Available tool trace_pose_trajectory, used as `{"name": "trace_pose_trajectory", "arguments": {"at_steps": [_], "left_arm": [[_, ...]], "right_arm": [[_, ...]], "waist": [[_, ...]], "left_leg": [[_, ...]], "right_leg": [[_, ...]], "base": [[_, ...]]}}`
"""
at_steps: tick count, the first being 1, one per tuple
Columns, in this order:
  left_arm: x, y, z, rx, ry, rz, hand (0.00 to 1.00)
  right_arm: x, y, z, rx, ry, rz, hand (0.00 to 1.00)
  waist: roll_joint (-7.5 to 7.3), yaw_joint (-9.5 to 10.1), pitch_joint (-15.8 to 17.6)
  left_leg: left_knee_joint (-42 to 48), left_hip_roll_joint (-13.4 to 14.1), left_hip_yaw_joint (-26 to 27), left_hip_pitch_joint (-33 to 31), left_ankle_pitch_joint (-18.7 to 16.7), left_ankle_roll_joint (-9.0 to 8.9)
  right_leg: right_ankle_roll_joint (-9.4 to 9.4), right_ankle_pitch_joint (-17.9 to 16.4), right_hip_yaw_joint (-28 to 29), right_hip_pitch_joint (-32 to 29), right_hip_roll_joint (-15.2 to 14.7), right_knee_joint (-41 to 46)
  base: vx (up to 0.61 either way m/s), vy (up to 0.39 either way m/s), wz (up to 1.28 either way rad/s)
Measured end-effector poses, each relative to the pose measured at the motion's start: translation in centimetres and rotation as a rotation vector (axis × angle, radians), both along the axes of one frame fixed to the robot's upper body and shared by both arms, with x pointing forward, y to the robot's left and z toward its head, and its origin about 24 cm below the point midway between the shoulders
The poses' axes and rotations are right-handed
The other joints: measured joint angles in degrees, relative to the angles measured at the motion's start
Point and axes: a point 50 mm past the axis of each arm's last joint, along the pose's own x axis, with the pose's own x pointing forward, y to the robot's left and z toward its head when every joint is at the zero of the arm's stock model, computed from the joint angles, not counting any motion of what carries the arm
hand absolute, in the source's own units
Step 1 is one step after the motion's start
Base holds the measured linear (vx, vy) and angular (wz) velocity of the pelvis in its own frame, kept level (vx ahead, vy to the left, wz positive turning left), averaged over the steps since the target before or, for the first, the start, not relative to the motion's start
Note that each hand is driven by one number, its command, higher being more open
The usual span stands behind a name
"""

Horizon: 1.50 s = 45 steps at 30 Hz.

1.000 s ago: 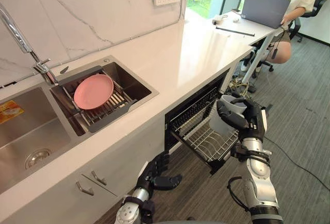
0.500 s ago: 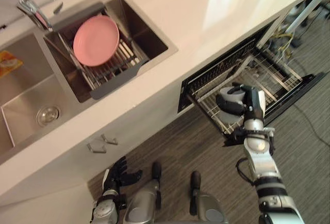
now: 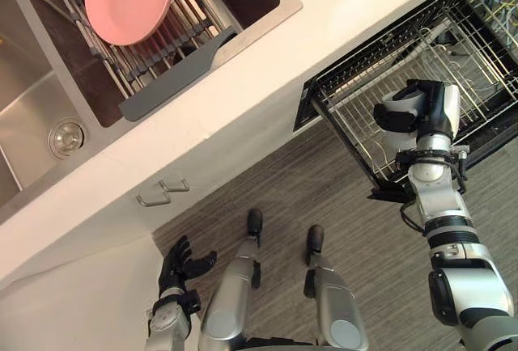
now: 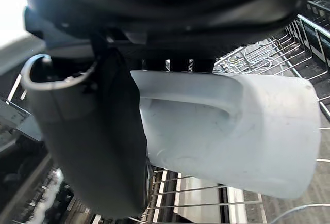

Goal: Walk over to the sink, pick up the cup, carry it to the dishwasher, place the cup inside the dishwasher, then close the dishwasher door

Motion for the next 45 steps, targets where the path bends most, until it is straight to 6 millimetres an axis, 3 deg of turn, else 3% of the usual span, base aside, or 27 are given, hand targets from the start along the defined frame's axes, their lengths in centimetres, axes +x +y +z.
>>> {"name": "trace_pose_trajectory", "arguments": {"at_steps": [5,6,16,22,26,32,33,36,40,41,42,43,44,45], "left_arm": [[0.9,-0.1,0.4,-0.002,-0.030,0.002,0.90],[1.2,-0.1,0.6,-0.002,-0.040,0.001,0.90],[1.9,0.1,1.1,0.004,-0.066,0.017,0.90],[1.6,1.5,1.3,0.004,-0.075,0.093,0.90],[0.7,1.9,0.9,0.002,-0.044,0.106,0.90],[-2.9,3.9,-0.6,0.005,0.062,0.167,0.90],[-3.9,4.2,-0.9,0.005,0.091,0.183,0.90],[-6.1,4.7,-1.9,-0.004,0.166,0.220,0.90],[-7.0,4.8,-2.4,-0.012,0.196,0.238,0.90],[-7.0,5.0,-2.3,-0.009,0.196,0.249,0.90],[-6.7,5.1,-2.2,-0.006,0.191,0.252,0.90],[-6.7,5.1,-2.2,-0.008,0.188,0.254,0.90],[-6.6,5.0,-2.3,-0.011,0.188,0.255,0.90],[-6.6,5.0,-2.3,-0.010,0.189,0.256,0.90]], "right_arm": [[0.4,0.2,-0.3,-0.029,0.034,0.003,0.30],[0.4,0.3,-0.3,-0.029,0.035,0.006,0.90],[0.7,1.7,-1.2,0.017,0.042,0.037,0.90],[-1.2,3.2,-2.8,0.061,0.006,0.082,0.90],[-3.9,4.3,-4.8,0.137,-0.019,0.104,0.90],[-9.2,5.7,-6.4,0.234,-0.074,0.125,0.90],[-10.5,5.8,-6.6,0.246,-0.087,0.122,0.90],[-12.3,6.2,-6.3,0.251,-0.118,0.152,0.90],[-13.4,6.8,-5.3,0.245,-0.165,0.216,0.90],[-13.4,6.8,-5.0,0.259,-0.184,0.229,0.90],[-13.5,6.6,-4.4,0.258,-0.208,0.238,0.90],[-13.4,6.6,-4.2,0.257,-0.220,0.245,0.90],[-13.1,6.4,-3.7,0.249,-0.237,0.259,0.90],[-12.8,6.5,-3.1,0.235,-0.253,0.277,0.90]], "waist": [[0.14,0.20,0.1],[0.21,0.37,0.2],[0.13,0.77,0.2],[-1.02,0.81,0.9],[-1.85,0.53,0.8],[-5.48,-0.63,-1.3],[-6.28,-1.06,-2.9],[-7.60,-1.37,-5.4],[-7.51,-1.70,-6.4],[-7.39,-1.83,-7.2],[-6.86,-2.32,-7.5],[-6.37,-2.45,-7.8],[-5.32,-2.44,-8.3],[-5.06,-1.93,-8.5]], "left_leg": [[-0.9,0.0,-0.1,-0.8,0.6,0.10],[-1.2,0.0,-0.1,-0.9,0.8,0.09],[-2.0,0.1,-0.1,0.4,1.1,0.09],[-3.0,0.6,-0.3,4.5,1.2,-0.10],[-3.0,0.7,-0.9,8.1,0.3,-0.62],[-3.0,0.6,-2.5,13.0,-1.2,-1.02],[-3.0,0.5,-3.3,13.3,-1.4,-1.05],[-2.7,0.1,-4.2,14.8,-2.2,-1.26],[4.2,-1.1,-6.0,12.5,-6.7,-1.53],[7.2,0.7,-0.5,10.5,-9.1,-0.49],[12.3,5.0,10.0,8.4,-10.5,0.34],[15.1,7.4,15.7,7.4,-11.4,0.77],[19.1,11.0,24.9,6.5,-12.6,0.35],[20.6,11.7,27.3,6.3,-13.0,0.50]], "right_leg": [[0.00,0.0,-0.1,-1.2,0.0,0.1],[0.00,0.0,-0.1,-1.4,0.0,0.1],[-0.08,-0.1,0.1,-0.6,0.1,0.1],[-0.58,-0.7,-0.2,3.0,0.7,0.1],[-0.61,-2.0,-0.9,6.9,0.7,0.3],[-0.74,-4.2,-2.7,12.7,0.6,0.3],[-0.73,-4.8,-3.5,13.4,0.6,0.3],[-0.81,-5.9,-4.8,15.6,0.6,0.2],[-0.90,-7.3,-9.1,18.8,-0.3,0.4],[-0.95,-7.4,-11.4,19.4,-0.3,0.1],[-0.94,-7.6,-14.4,20.6,-0.4,-0.4],[-0.88,-7.9,-15.7,21.0,-0.3,-0.4],[-0.37,-8.6,-17.8,21.6,-0.2,0.0],[0.34,-9.3,-19.0,21.9,-0.7,0.6]], "base": [[0.00,0.000,0.00],[0.00,0.000,0.00],[0.00,0.000,0.00],[0.00,-0.003,0.01],[0.03,-0.016,0.09],[0.07,-0.026,0.15],[0.10,-0.030,0.29],[0.10,-0.036,0.25],[0.01,-0.011,0.51],[-0.02,-0.007,1.01],[-0.01,0.001,1.12],[0.02,0.022,1.19],[0.03,0.095,0.92],[0.04,0.107,0.73]]}}
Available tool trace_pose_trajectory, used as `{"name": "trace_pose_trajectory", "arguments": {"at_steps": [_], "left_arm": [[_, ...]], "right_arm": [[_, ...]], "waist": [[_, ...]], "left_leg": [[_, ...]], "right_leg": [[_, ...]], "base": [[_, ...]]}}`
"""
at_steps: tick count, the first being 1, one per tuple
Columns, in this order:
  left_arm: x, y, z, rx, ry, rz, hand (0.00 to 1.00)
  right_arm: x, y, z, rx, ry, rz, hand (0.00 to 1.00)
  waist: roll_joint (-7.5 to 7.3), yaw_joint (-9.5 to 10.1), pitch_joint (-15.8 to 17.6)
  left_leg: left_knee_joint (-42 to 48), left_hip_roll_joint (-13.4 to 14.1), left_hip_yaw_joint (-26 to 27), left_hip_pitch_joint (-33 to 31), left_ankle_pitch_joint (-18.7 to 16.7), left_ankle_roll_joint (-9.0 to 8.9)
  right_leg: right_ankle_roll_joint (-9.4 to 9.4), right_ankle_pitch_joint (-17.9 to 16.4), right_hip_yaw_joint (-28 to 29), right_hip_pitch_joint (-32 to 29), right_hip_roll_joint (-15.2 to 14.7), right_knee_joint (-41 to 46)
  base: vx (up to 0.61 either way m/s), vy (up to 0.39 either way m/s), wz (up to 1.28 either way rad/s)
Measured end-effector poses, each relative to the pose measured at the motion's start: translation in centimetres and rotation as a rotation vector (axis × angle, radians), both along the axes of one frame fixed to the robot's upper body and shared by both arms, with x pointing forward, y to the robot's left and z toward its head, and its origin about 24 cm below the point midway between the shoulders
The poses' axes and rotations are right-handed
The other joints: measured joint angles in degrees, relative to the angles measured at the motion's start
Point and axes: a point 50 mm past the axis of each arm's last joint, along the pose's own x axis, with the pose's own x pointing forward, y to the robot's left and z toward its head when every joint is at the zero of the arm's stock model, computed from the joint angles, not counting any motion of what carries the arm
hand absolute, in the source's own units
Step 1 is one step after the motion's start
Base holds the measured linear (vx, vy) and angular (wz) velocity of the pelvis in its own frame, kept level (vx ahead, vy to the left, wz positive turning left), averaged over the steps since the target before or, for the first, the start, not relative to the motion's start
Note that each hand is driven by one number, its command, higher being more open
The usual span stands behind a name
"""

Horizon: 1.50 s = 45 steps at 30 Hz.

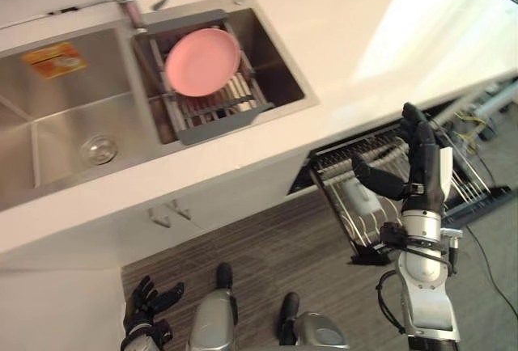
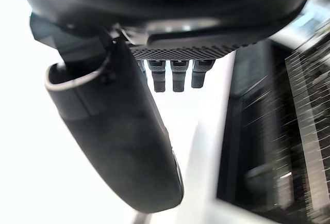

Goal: Walk over to the sink, pick up the cup, carry it to the dishwasher, place the cup inside the dishwasher, then close the dishwasher door

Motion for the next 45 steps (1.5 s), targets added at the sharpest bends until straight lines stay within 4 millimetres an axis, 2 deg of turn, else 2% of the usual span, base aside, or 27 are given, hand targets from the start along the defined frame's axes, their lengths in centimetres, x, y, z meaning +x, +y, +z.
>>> {"name": "trace_pose_trajectory", "arguments": {"at_steps": [2,4,5,6,7,8,9,10,13,14,15,16,18,20,26,27,33,38,45], "left_arm": [[-0.3,0.1,-0.1,0.002,0.009,0.006,0.90],[-1.0,0.0,-0.3,0.000,0.027,0.009,0.90],[-1.1,0.0,-0.3,0.000,0.030,0.010,0.90],[-1.4,-0.1,-0.5,-0.006,0.045,0.009,0.90],[-1.7,-0.3,-0.7,-0.004,0.068,-0.005,0.90],[-1.7,-0.3,-0.8,-0.002,0.075,-0.011,0.90],[-1.7,-0.3,-0.8,0.009,0.087,-0.040,0.90],[-1.6,-0.4,-0.8,0.019,0.092,-0.063,0.90],[-1.2,-0.9,-0.7,0.018,0.086,-0.090,0.90],[-1.1,-1.0,-0.7,0.018,0.084,-0.095,0.90],[-1.1,-1.0,-0.7,0.019,0.084,-0.098,0.90],[-1.3,-1.3,-0.9,0.009,0.091,-0.099,0.90],[-1.5,-1.4,-0.8,0.015,0.086,-0.106,0.90],[-1.5,-1.3,-0.7,0.019,0.085,-0.106,0.90],[-1.5,-1.5,-0.8,0.030,0.097,-0.134,0.90],[-3.8,-1.8,-1.6,0.024,0.182,-0.164,0.90],[-3.5,-1.8,-1.6,0.025,0.177,-0.166,0.90],[-3.0,-2.1,-1.6,0.025,0.169,-0.190,0.90],[-2.9,-2.4,-1.6,0.027,0.175,-0.217,0.90]], "right_arm": [[0.7,0.7,0.8,-0.015,-0.026,0.043,0.90],[1.2,1.4,1.4,-0.032,-0.046,0.087,0.90],[1.3,1.5,1.5,-0.036,-0.048,0.092,0.90],[1.8,1.7,1.8,-0.059,-0.050,0.113,0.90],[2.2,1.8,1.8,-0.083,-0.043,0.126,0.90],[2.4,1.9,1.8,-0.091,-0.038,0.130,0.90],[2.5,1.8,1.5,-0.095,-0.023,0.131,0.90],[2.6,1.7,1.3,-0.100,-0.009,0.134,0.90],[2.6,1.6,1.5,-0.157,-0.012,0.143,0.90],[2.6,1.6,1.6,-0.172,-0.010,0.144,0.90],[2.6,1.3,1.7,-0.203,-0.006,0.143,0.90],[2.5,0.8,1.6,-0.234,0.011,0.135,0.90],[2.5,0.4,1.9,-0.273,0.013,0.131,0.90],[2.4,0.1,1.8,-0.287,0.022,0.124,0.90],[1.5,-0.5,0.4,-0.311,0.095,0.127,0.90],[1.0,-0.5,-0.6,-0.315,0.148,0.151,0.90],[1.1,-0.8,-1.4,-0.313,0.180,0.143,0.90],[1.0,-1.0,-2.7,-0.301,0.229,0.108,0.90],[1.1,-1.2,-2.7,-0.347,0.226,0.042,0.90]], "waist": [[0.13,1.17,-0.1],[-0.37,1.19,-0.4],[-0.51,1.20,-0.5],[-0.69,1.10,-0.7],[-0.78,0.48,-1.2],[-0.95,0.18,-1.5],[-1.26,-0.21,-1.8],[-1.66,-0.73,-2.3],[-1.80,-1.22,-3.0],[-1.89,-1.26,-3.1],[-2.28,-1.38,-3.3],[-1.43,-1.86,-4.3],[-0.45,-1.49,-5.6],[-0.32,-1.53,-5.8],[-0.44,-1.63,-6.5],[-2.17,-1.45,-10.1],[-2.20,-1.48,-10.1],[-2.21,-1.68,-10.1],[-2.30,-1.46,-10.0]], "left_leg": [[1.7,-1.3,-1.4,-0.1,-2.1,0.44],[5.1,-3.7,-3.7,0.0,-5.8,1.53],[5.5,-4.1,-4.0,0.0,-6.3,1.51],[6.7,-5.6,-4.8,0.4,-7.7,2.09],[7.1,-6.9,-5.9,0.6,-8.6,2.68],[7.3,-7.6,-6.7,0.8,-8.7,3.39],[7.3,-8.6,-8.4,1.5,-9.1,3.87],[7.2,-9.4,-9.9,2.2,-9.3,3.84],[6.3,-9.9,-12.7,3.2,-8.7,2.80],[6.4,-9.9,-12.9,3.2,-8.6,2.58],[7.8,-10.1,-13.4,3.2,-8.6,2.29],[7.9,-9.6,-14.8,3.2,-8.9,1.81],[5.9,-8.0,-14.9,3.4,-8.6,0.46],[3.5,-7.3,-14.9,4.6,-7.9,-0.31],[-0.4,-7.7,-14.9,7.5,-6.9,-0.48],[-6.5,-9.2,-16.1,9.4,-3.5,-0.40],[-7.8,-9.7,-16.4,9.8,-2.7,-0.43],[-12.5,-10.9,-17.5,10.9,0.1,-0.26],[-18.0,-11.6,-17.9,13.2,3.1,-0.27]], "right_leg": [[1.01,-1.8,-1.0,0.4,-1.6,2.5],[2.52,-6.9,-3.5,0.6,-5.9,10.3],[2.58,-7.5,-3.6,0.5,-6.6,11.6],[1.98,-9.1,-3.3,-0.4,-8.9,17.5],[0.76,-9.3,-1.3,-2.8,-11.2,24.9],[-0.16,-9.0,0.9,-4.3,-12.0,28.8],[-1.70,-9.3,7.1,-6.8,-12.0,33.9],[-1.47,-10.9,12.7,-7.8,-10.2,34.1],[-1.07,-11.9,20.7,-12.5,-5.5,28.4],[-0.84,-11.5,21.7,-13.3,-4.9,26.4],[1.48,-7.5,22.4,-13.8,-4.4,21.4],[2.46,-6.9,22.0,-12.6,-3.6,20.0],[1.86,-5.2,21.9,-10.9,-1.5,15.3],[1.39,-3.1,21.7,-8.8,-0.4,11.0],[1.45,-0.7,21.5,-4.5,0.0,4.4],[1.06,2.5,22.3,-2.5,0.2,-0.9],[1.13,2.5,21.9,-2.6,-0.1,-1.1],[1.56,3.2,20.6,-2.6,-0.9,-2.5],[1.89,3.7,20.0,-2.5,-1.0,-2.9]], "base": [[0.05,0.138,0.47],[0.09,0.181,0.66],[0.11,0.177,0.53],[0.11,0.184,0.49],[0.12,0.182,0.59],[0.13,0.159,0.72],[0.16,0.081,0.85],[0.17,0.043,0.83],[0.20,-0.040,0.58],[0.18,-0.094,0.36],[0.17,-0.108,0.38],[0.18,-0.104,0.29],[0.19,-0.095,-0.04],[0.11,-0.058,-0.13],[0.07,-0.011,0.00],[0.00,0.000,0.00],[0.00,0.000,0.03],[-0.01,-0.009,0.13],[0.00,-0.004,0.02]]}}
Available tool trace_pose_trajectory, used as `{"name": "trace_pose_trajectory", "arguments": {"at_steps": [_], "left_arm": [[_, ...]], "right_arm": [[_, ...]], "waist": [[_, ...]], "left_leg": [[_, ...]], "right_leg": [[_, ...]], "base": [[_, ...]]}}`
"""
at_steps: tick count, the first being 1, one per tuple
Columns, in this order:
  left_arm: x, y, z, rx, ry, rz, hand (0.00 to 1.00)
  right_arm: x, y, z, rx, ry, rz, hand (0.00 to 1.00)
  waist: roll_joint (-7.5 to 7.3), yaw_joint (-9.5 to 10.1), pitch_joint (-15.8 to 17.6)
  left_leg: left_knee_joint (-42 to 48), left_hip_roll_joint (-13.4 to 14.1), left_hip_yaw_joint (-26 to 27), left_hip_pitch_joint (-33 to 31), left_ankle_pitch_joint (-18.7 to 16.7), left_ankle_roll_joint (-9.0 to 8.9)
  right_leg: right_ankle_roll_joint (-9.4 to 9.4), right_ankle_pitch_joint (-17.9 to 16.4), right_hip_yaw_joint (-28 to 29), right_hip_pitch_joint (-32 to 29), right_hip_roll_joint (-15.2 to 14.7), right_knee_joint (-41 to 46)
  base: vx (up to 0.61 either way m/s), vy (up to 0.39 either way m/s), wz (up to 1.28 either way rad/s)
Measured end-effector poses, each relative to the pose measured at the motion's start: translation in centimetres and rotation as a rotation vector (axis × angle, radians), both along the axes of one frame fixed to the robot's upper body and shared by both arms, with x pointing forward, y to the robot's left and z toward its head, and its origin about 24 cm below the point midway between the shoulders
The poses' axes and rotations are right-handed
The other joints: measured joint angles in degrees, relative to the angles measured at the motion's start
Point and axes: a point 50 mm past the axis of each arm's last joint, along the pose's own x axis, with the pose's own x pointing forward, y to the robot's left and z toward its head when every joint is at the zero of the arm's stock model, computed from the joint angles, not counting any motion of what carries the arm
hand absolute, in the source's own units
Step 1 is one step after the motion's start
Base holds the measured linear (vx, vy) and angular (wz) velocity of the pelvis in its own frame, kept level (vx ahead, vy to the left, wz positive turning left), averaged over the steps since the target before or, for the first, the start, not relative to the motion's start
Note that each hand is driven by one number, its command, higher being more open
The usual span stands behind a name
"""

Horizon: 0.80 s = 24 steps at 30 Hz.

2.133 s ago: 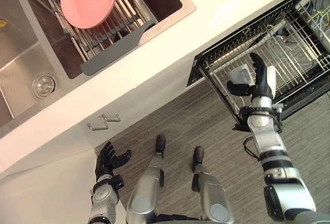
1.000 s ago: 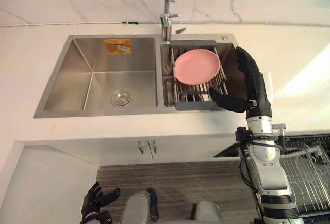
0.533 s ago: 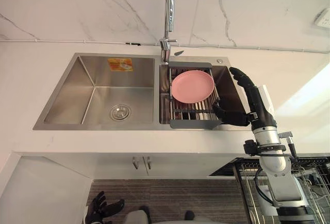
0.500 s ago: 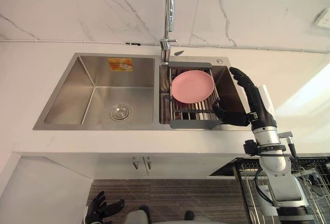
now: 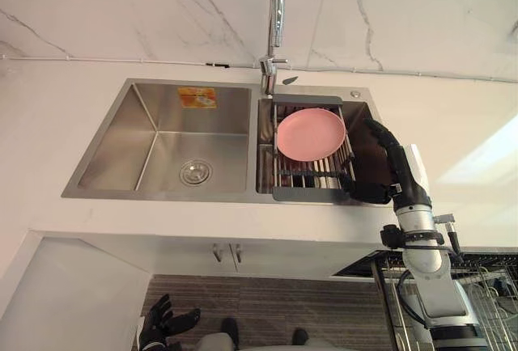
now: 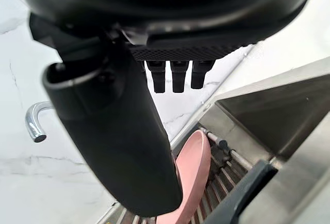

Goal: Walk over to the sink, pick up the cup, carry it to the dishwasher, place the cup inside the dishwasher, then close the dishwasher door

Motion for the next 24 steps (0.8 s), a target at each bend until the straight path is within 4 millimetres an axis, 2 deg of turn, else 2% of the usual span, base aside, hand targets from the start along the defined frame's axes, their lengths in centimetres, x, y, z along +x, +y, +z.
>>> {"name": "trace_pose_trajectory", "arguments": {"at_steps": [7,11,17,24], "left_arm": [[0.0,-0.3,-0.1,-0.003,0.004,-0.017,0.90],[-0.3,-0.1,-0.1,0.003,0.012,-0.011,0.90],[-0.3,0.0,0.0,0.005,0.010,-0.008,0.90],[0.1,0.0,0.1,0.004,-0.005,-0.002,0.90]], "right_arm": [[1.0,-1.0,-1.2,-0.038,0.068,-0.036,0.90],[1.8,-1.5,-0.6,-0.116,0.067,-0.031,0.90],[3.6,-1.3,0.5,-0.171,0.030,-0.035,0.90],[5.1,-0.9,0.7,-0.236,0.041,-0.039,0.90]], "waist": [[-0.42,-0.04,0.3],[-1.10,-0.04,1.0],[-1.01,0.01,2.6],[-1.04,0.36,4.6]], "left_leg": [[-4.2,-0.8,-0.5,1.0,2.5,0.48],[-5.2,-1.3,-1.0,1.0,3.2,0.76],[-5.5,-1.6,-1.5,0.5,3.5,1.01],[-5.5,-1.7,-2.9,-0.4,3.7,1.01]], "right_leg": [[0.31,0.8,-0.5,-0.2,-0.4,-1.1],[0.49,0.9,-1.0,-0.4,-0.7,-1.4],[0.55,1.0,-1.5,-0.8,-1.0,-1.5],[0.57,1.0,-2.7,-1.0,-1.0,-1.6]], "base": [[-0.03,0.016,0.04],[-0.03,0.029,0.07],[0.00,0.018,0.04],[0.02,0.000,0.08]]}}
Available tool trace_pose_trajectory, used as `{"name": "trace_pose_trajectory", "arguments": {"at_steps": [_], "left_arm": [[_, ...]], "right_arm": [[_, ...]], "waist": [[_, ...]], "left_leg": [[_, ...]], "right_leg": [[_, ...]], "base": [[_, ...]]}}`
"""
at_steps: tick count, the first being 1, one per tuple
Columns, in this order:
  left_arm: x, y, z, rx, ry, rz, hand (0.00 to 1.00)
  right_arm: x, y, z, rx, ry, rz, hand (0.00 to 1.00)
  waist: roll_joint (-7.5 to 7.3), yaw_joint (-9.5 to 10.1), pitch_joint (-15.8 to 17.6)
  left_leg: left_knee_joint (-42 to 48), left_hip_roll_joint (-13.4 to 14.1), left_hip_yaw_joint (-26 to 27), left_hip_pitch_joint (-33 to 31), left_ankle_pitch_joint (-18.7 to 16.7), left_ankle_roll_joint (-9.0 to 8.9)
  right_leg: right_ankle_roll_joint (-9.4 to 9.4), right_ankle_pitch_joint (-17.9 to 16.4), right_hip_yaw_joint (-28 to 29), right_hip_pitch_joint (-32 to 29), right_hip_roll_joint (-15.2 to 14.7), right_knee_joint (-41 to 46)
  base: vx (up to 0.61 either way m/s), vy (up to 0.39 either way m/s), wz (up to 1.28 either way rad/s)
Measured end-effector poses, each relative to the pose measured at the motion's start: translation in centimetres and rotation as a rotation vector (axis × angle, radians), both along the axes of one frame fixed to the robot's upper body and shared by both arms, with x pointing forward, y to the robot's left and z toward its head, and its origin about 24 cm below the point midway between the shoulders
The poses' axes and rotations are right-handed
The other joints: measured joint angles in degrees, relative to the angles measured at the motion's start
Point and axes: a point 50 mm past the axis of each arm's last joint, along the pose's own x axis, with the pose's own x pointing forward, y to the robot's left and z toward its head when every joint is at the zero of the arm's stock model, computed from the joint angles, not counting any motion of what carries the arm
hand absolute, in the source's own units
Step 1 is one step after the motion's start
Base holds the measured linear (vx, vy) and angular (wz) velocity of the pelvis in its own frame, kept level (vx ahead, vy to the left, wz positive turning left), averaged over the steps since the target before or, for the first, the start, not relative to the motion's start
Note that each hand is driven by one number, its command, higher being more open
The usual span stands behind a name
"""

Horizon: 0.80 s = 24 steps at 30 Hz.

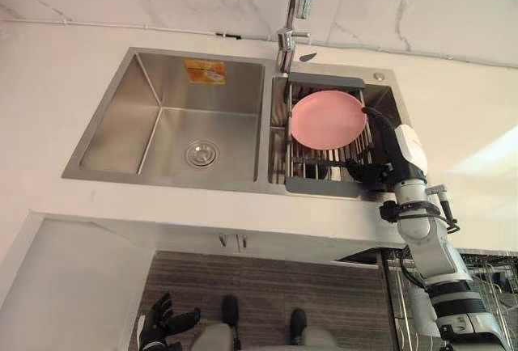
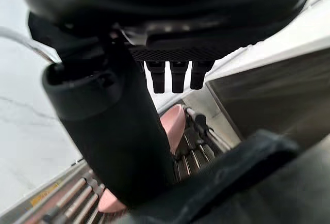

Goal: Walk over to the sink, pick up the cup, carry it to the dishwasher, place the cup inside the dishwasher, then close the dishwasher door

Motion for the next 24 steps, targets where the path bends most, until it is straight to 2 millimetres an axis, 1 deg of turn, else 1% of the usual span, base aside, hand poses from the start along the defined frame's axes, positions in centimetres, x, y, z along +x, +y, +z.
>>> {"name": "trace_pose_trajectory", "arguments": {"at_steps": [4,6,12,13,16,24], "left_arm": [[0.5,0.0,0.2,0.003,-0.018,-0.003,0.90],[0.6,0.0,0.2,0.007,-0.029,-0.003,0.90],[1.2,0.0,0.4,0.005,-0.052,0.000,0.90],[1.5,0.0,0.5,0.007,-0.060,-0.003,0.90],[1.8,0.0,0.6,0.008,-0.069,-0.003,0.90],[2.3,0.1,0.8,0.021,-0.080,0.005,0.90]], "right_arm": [[0.6,0.0,0.4,-0.080,0.006,0.008,0.90],[0.9,0.0,1.1,-0.120,-0.012,0.012,0.90],[1.9,0.2,2.2,-0.222,-0.031,0.024,0.90],[2.1,0.3,2.5,-0.242,-0.035,0.029,0.90],[2.4,0.3,3.1,-0.268,-0.050,0.022,0.90],[2.7,0.6,3.6,-0.313,-0.079,0.009,0.90]], "waist": [[0.05,0.48,1.2],[0.09,0.46,2.0],[0.25,0.40,3.0],[0.21,0.46,3.7],[0.28,0.54,4.2],[0.20,0.64,4.9]], "left_leg": [[0.1,0.0,-0.1,-0.4,0.0,0.00],[0.5,-0.1,-0.2,-0.9,0.0,0.00],[1.5,0.0,-0.5,-2.3,0.0,-0.01],[1.8,0.0,-0.6,-2.3,0.0,-0.02],[2.3,0.0,-0.7,-3.3,0.0,-0.05],[3.0,0.3,-0.8,-4.3,0.0,-0.03]], "right_leg": [[0.02,0.0,0.0,-0.4,0.0,0.1],[0.03,0.0,0.2,-0.9,-0.1,0.4],[0.02,0.0,0.3,-2.0,-0.2,1.2],[0.02,0.0,0.2,-2.1,-0.2,1.4],[-0.02,0.0,0.2,-3.3,-0.2,2.1],[-0.15,0.1,0.1,-3.9,-0.1,2.8]], "base": [[0.00,0.000,0.00],[0.00,0.007,-0.05],[-0.02,0.002,-0.01],[-0.09,0.005,0.03],[-0.08,0.010,0.02],[-0.01,0.002,0.00]]}}
